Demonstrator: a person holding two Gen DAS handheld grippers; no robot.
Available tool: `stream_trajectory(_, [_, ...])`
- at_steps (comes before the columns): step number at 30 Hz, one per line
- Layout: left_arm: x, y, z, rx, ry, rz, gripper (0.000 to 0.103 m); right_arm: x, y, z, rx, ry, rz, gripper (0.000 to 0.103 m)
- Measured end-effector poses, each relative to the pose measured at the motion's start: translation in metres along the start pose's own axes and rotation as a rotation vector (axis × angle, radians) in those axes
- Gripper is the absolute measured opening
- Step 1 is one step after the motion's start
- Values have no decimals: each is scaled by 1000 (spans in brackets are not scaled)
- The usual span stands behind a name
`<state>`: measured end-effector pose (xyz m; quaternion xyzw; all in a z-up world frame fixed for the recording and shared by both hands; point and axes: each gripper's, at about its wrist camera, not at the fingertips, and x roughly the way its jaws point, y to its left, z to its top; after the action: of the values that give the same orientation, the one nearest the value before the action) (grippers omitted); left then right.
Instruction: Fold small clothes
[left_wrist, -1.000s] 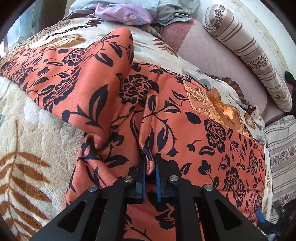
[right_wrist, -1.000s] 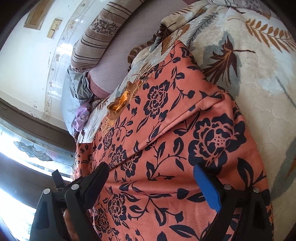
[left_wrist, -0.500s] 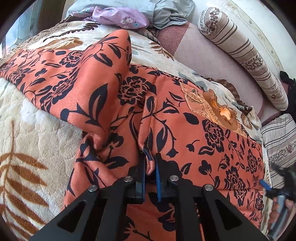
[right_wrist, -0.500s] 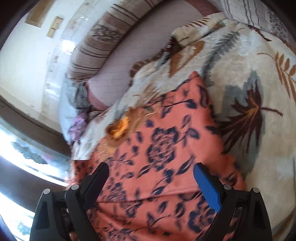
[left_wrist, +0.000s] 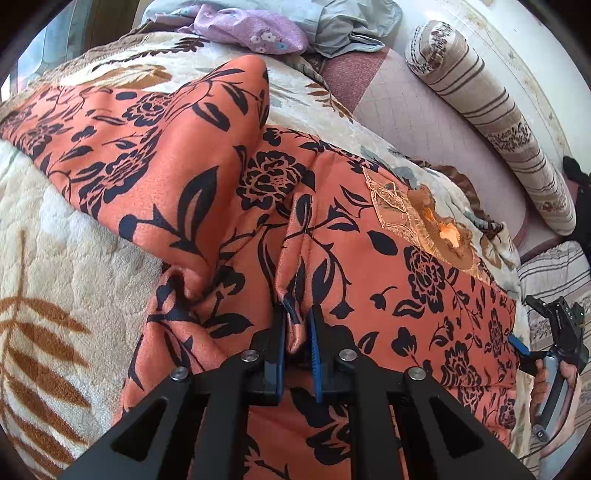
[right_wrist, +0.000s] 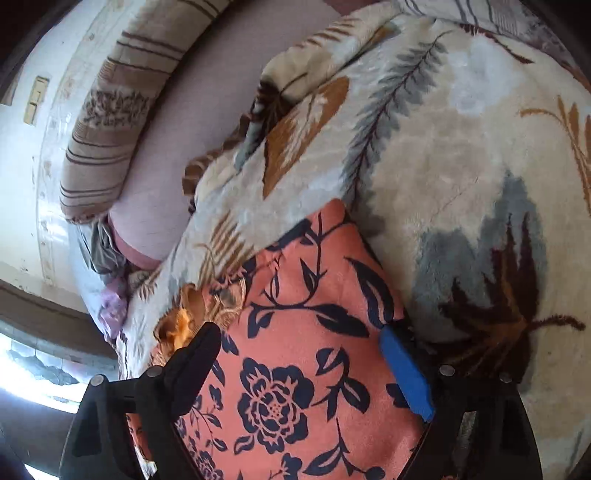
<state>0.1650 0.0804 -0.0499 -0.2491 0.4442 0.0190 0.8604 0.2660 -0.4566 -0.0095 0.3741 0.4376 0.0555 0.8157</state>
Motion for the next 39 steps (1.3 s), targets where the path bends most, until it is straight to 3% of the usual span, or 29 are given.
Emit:
stream_trajectory(2, [0, 0, 0, -12, 0, 3, 11, -5, 12, 1, -63, -11, 47, 92])
stream_trajectory(5, [0, -3, -1, 7, -9, 9, 12, 18, 1, 12, -63, 31, -41, 91])
stream_trajectory(6, [0, -3, -1, 8, -9, 7, 12, 23, -8, 16, -38, 38, -29, 91])
stream_trajectory(8, [0, -1, -1, -3, -7, 0, 12, 11, -5, 18, 13, -13, -9, 91])
stream_trajectory(10, [0, 0, 0, -17, -5, -3, 13, -8, 12, 6, -53, -27, -5, 91])
stream_trajectory(12, [-1, -1, 0, -22, -4, -26, 22, -27, 31, -23, -160, -19, -11, 91])
stream_trajectory(14, [-2, -4, -1, -15, -2, -66, 44, -44, 46, -61, -265, 4, -4, 92])
stream_trajectory(16, [-6, -8, -3, 6, 4, -97, 57, -58, 53, -103, -329, 18, 25, 92])
stream_trajectory(18, [-15, -10, -6, 11, 20, -108, 62, -63, 59, -141, -391, 41, 37, 92])
stream_trajectory(20, [-37, 0, -6, -32, 6, -170, 62, -65, 59, -173, -420, 50, 47, 92])
stream_trajectory(22, [-66, 26, 0, -131, -68, -254, 62, -63, 55, -195, -418, 77, 71, 92])
stream_trajectory(25, [-106, 86, 17, -329, -186, -283, 69, -48, 46, -214, -467, 95, -12, 91])
stream_trajectory(30, [-131, 202, 47, -635, -284, -239, 70, -38, 51, -228, -560, 40, -47, 101])
stream_trajectory(34, [-134, 256, 81, -699, -334, -187, 70, -33, 60, -242, -664, 20, -132, 102])
stream_trajectory(39, [-119, 284, 116, -682, -335, -137, 70, -30, 58, -241, -656, 20, -126, 102])
